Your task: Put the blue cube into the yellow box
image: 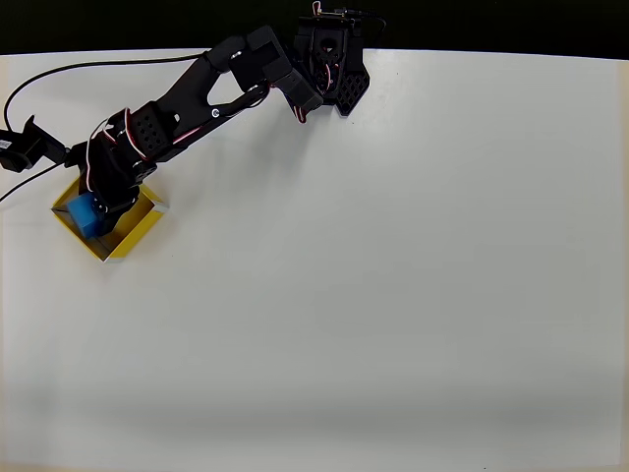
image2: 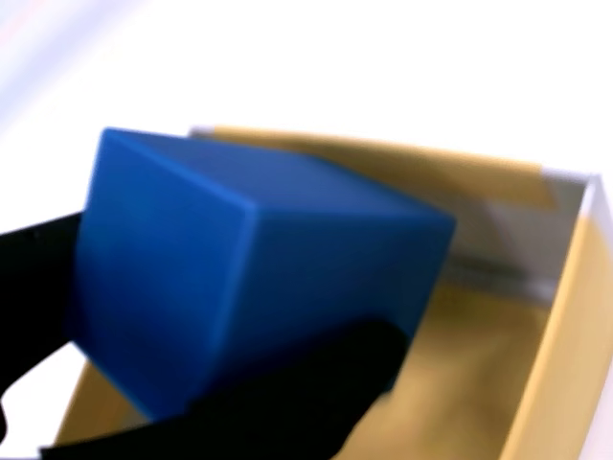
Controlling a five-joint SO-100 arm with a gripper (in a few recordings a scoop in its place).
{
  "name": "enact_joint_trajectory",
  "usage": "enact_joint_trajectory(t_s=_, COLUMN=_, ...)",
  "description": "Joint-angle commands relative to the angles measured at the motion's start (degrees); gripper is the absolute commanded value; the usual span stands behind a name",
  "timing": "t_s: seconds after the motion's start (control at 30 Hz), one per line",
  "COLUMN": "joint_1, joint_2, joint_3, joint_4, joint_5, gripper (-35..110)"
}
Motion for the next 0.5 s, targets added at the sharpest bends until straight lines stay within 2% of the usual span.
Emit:
enact_joint_trajectory(t_s=0.0, joint_1=0.18, joint_2=3.78, joint_3=-0.35, joint_4=-2.72, joint_5=0.26, gripper=32)
enact_joint_trajectory(t_s=0.17, joint_1=0.26, joint_2=4.83, joint_3=1.05, joint_4=-3.52, joint_5=0.88, gripper=37)
enact_joint_trajectory(t_s=0.47, joint_1=-0.97, joint_2=12.22, joint_3=2.81, joint_4=-4.04, joint_5=1.58, gripper=35)
